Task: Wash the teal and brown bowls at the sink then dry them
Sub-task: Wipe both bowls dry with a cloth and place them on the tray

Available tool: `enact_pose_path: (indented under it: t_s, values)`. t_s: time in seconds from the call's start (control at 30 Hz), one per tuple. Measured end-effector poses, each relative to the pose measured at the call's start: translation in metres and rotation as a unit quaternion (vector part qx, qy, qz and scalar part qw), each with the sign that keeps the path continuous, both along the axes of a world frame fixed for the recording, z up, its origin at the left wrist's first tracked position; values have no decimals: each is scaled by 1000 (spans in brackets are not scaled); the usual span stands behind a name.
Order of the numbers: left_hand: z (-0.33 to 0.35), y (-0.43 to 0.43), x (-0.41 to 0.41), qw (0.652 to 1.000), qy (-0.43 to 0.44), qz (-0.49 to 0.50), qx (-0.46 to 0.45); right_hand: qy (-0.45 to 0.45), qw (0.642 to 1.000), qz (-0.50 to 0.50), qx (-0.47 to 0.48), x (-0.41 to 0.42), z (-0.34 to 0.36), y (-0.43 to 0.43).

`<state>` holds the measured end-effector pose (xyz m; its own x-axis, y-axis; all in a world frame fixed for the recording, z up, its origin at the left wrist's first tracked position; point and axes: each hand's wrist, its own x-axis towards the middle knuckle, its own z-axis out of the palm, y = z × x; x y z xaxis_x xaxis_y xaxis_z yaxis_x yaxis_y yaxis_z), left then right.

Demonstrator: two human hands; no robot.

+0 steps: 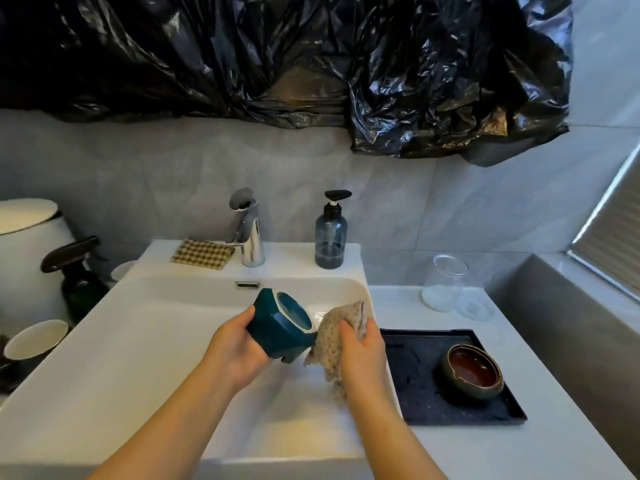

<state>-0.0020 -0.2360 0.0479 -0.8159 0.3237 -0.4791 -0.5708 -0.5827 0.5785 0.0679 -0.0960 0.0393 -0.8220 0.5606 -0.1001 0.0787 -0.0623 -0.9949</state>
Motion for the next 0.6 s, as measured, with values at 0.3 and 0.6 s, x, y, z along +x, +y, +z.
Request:
enact_pose_path:
  t_s: [0.3,0.6]
  values:
    - [-3,-24,-23,956,134,-58,-253,33,999,-41,-4,-26,-4,-36]
    - [-10,-6,-58,881,289,-113,-358,47,985,148,68,-78,-9,-48]
